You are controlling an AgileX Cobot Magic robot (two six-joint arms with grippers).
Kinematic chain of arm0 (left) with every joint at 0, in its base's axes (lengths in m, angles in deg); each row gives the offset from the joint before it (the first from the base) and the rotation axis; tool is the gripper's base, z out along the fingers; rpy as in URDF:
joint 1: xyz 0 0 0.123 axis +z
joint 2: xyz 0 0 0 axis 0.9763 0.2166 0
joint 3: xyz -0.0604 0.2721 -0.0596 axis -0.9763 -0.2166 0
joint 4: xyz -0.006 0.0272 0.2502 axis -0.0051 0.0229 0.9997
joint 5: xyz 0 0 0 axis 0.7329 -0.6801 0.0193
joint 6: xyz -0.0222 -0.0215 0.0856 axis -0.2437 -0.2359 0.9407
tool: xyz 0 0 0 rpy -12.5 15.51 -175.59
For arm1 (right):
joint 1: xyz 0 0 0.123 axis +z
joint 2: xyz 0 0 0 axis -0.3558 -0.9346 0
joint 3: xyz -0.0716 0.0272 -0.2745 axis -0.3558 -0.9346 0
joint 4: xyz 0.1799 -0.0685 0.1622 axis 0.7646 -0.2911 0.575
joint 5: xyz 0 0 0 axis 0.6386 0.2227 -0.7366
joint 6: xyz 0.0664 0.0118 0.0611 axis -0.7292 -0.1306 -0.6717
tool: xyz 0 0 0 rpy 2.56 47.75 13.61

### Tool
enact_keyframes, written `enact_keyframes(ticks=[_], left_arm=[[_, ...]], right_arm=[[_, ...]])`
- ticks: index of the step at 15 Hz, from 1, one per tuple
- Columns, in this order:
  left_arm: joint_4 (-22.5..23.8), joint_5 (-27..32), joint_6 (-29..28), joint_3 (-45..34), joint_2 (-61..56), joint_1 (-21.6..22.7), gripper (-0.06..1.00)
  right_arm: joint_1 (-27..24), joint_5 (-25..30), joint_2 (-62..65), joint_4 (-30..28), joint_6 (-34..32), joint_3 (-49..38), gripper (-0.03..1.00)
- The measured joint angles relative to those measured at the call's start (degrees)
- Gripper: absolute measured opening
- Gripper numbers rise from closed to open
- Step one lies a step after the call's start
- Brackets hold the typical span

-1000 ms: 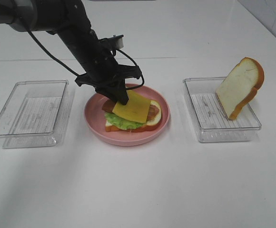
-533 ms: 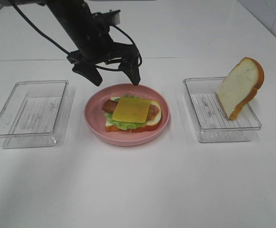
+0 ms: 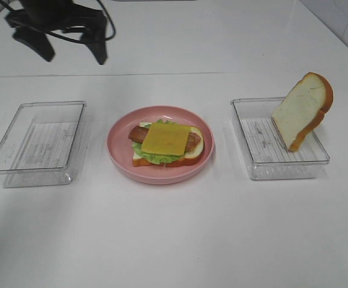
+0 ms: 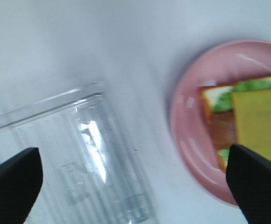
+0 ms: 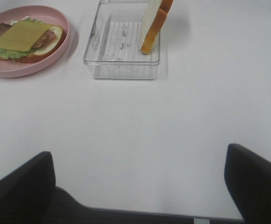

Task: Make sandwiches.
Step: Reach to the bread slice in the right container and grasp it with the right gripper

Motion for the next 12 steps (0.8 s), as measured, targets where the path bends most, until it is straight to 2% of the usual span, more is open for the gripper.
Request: enact_keyframes(ticks=[2,4,6,9,12], left_arm=[[1.6,0.0,0.3,0.0,-1.7,6.9,0.99],[1.7,0.0,1.3,-0.3,-2.9,9.2,0.99],[2.5,0.0,2.0,-4.0,-5.6,9.6,0.99],[5.0,0.0,1.5,-18.5,-16.6,9.6,0.99],[5.4,-1.9,1.5,-33.6,-31.6,9.6,0.99]], right_arm=[[0.0,0.0,0.0,0.0,0.0,0.0,0.94],[0.0,0.0,0.0,0.0,0.0,0.0,0.94],[0.0,0.0,0.0,0.0,0.0,0.0,0.94],[0.0,0.0,0.0,0.0,0.0,0.0,0.94],[0.0,0.0,0.0,0.0,0.0,0.0,0.94]])
